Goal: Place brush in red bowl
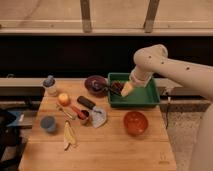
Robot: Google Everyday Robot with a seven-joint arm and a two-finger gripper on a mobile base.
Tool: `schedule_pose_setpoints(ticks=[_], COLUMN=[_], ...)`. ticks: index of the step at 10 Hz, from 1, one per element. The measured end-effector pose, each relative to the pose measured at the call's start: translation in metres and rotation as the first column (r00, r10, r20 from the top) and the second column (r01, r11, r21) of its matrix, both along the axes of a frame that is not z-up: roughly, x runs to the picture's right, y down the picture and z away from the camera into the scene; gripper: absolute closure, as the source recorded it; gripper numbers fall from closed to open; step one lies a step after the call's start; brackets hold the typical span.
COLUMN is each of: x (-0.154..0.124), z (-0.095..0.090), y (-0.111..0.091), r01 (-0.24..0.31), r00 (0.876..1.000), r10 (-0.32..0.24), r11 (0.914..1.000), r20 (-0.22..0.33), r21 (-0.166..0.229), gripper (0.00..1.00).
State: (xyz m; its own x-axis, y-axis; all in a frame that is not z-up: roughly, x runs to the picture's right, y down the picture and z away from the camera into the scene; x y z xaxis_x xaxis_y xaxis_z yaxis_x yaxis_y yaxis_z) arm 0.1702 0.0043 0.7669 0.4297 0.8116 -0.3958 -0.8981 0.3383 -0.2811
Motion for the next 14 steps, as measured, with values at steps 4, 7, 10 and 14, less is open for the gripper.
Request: schedule_pose_setpoints(ticks=[4,7,10,14], x=[0.002,-0.023,-0.072,-0.098], z=[0.002,0.007,0.019,0.04], y=[0.0,-0.013,-0.031,-0.058], r01=[0.01,0.073,0.194,0.26], r00=[1.0,0.997,0.979,0.952], r10=[-0.01,-0.074,-0.197,-0.276], r11=[0.9999,0.9965,0.9786,0.9574], r20=[-0.017,0.001,0.043,0.135], r21=[0.004,0.041,0.068,0.125], gripper=[0.2,0.2,0.2,0.2])
